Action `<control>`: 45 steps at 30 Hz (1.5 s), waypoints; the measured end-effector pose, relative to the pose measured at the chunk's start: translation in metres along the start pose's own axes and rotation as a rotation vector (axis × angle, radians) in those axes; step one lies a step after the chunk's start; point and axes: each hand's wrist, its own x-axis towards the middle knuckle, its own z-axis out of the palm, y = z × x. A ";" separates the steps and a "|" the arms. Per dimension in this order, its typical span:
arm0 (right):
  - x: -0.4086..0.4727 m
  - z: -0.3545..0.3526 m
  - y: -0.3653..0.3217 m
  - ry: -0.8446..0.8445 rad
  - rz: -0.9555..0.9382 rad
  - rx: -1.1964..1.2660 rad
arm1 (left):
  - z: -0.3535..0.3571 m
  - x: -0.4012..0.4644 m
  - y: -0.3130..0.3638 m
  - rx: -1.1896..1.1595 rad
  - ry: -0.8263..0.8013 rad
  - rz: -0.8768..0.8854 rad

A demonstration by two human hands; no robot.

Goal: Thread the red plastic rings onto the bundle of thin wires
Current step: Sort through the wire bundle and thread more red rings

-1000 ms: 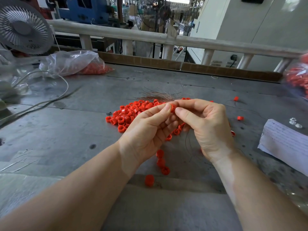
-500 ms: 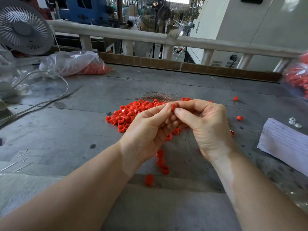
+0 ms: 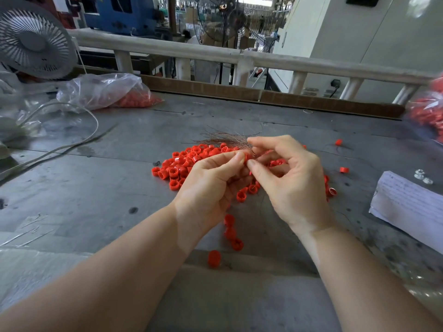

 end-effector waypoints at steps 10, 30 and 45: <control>0.000 -0.001 0.010 0.022 -0.144 -0.165 | 0.001 -0.002 0.004 -0.015 0.108 -0.082; 0.000 0.003 0.011 0.063 -0.057 -0.076 | -0.004 0.000 0.002 0.024 0.078 -0.047; 0.002 0.001 0.008 0.076 0.028 0.061 | -0.002 -0.002 0.006 0.035 0.029 -0.046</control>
